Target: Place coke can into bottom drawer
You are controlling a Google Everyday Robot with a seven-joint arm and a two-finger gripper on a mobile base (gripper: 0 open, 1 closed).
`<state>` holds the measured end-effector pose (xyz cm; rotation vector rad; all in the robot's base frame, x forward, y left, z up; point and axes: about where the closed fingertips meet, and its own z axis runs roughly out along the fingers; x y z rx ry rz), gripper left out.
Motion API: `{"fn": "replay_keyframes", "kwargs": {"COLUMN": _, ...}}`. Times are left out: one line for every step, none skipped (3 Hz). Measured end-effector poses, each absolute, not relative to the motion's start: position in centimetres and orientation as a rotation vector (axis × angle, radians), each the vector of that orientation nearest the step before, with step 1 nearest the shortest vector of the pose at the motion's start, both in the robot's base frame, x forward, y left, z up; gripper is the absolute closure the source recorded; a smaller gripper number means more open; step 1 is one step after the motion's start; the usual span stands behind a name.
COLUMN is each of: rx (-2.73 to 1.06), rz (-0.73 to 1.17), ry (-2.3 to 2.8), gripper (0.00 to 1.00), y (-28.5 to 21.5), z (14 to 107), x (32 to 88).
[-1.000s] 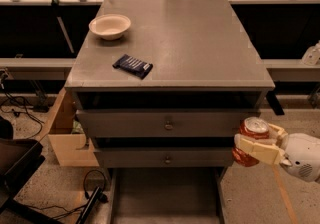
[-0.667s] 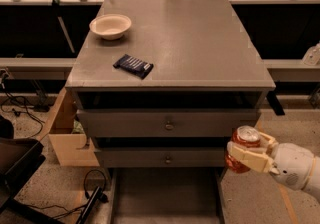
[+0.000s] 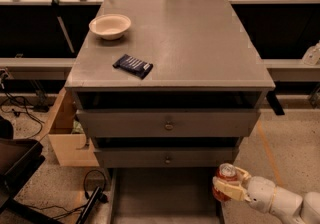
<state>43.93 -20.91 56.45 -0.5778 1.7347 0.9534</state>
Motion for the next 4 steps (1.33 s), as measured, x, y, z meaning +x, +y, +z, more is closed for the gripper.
{"fn": "replay_keyframes", "kwargs": {"rx": -0.720, "rz": 1.067, "ry": 1.696, "gripper": 1.00, "y": -20.7, "z": 50.2, "x": 44.4}}
{"fn": "replay_keyframes", "kwargs": {"rx": -0.833, "rz": 1.138, "ry": 1.665, "gripper": 1.00, "y": -20.0, "z": 47.1, "x": 44.7}}
{"fn": "replay_keyframes", "kwargs": {"rx": -0.839, "rz": 1.145, "ry": 1.658, "gripper": 1.00, "y": -19.8, "z": 47.2, "x": 44.9}}
{"fn": "replay_keyframes", "kwargs": {"rx": -0.815, "rz": 1.175, "ry": 1.638, "gripper": 1.00, "y": -17.7, "z": 45.5, "x": 45.5}}
